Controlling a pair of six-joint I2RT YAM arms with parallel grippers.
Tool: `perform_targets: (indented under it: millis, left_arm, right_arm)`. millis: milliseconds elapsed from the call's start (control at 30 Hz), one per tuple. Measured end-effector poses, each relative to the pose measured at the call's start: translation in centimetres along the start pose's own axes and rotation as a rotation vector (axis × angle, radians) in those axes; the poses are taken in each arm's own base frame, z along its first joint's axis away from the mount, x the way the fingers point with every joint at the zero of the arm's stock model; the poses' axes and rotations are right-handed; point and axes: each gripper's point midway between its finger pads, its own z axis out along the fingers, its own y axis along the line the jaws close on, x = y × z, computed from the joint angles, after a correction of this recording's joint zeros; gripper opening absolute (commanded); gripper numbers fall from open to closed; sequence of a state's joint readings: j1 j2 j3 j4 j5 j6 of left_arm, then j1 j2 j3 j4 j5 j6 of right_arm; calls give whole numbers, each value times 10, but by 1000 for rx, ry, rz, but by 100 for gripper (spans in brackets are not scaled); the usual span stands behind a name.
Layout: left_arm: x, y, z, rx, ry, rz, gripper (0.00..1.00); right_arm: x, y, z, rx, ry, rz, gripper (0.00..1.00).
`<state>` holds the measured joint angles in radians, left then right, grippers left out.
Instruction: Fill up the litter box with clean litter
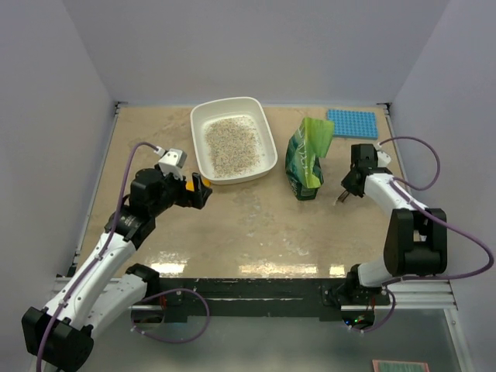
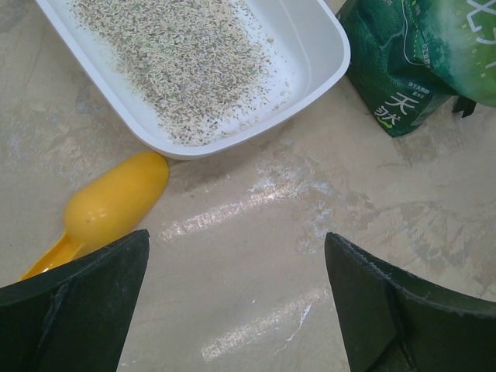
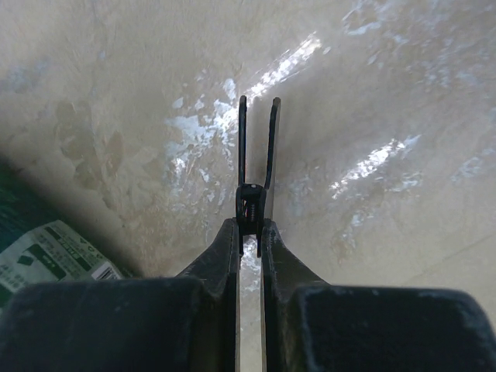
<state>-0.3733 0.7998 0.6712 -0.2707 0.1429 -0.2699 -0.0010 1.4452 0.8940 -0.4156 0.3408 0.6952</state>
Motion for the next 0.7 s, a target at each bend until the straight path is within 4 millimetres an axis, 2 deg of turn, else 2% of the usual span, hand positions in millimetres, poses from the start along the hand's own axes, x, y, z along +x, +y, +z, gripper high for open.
perform_targets:
  millis: [67,133,167,267,367,500,600,700]
  left_arm:
    - [1,0,1,2,7,-1,100]
    - [2,0,1,3,8,-1,100]
    - [2,-1,1,5,8,-1,100]
    - [2,0,2,4,10,-2,100]
    - [4,0,3,2,20,-3,100]
    - [8,1,6,0,34,-5,100]
    - [10,2,8,-2,44,-7,100]
    - [11,2,9,-1,51,-8,100]
  right_arm:
    - [10,2,10,-4,32,-14,16]
    - [11,2,15,-12,40,-17,25]
    - [10,3,15,-18,37,-16,40]
    - [6,3,17,-25,27,-23,58]
    - [4,2,17,-25,25,-38,67]
    - [-2,3,11,-30,21,-61,70]
    - [-20,15,-3,-73,-7,-74,71]
    - [-46,32,-26,-160,-68,-78,71]
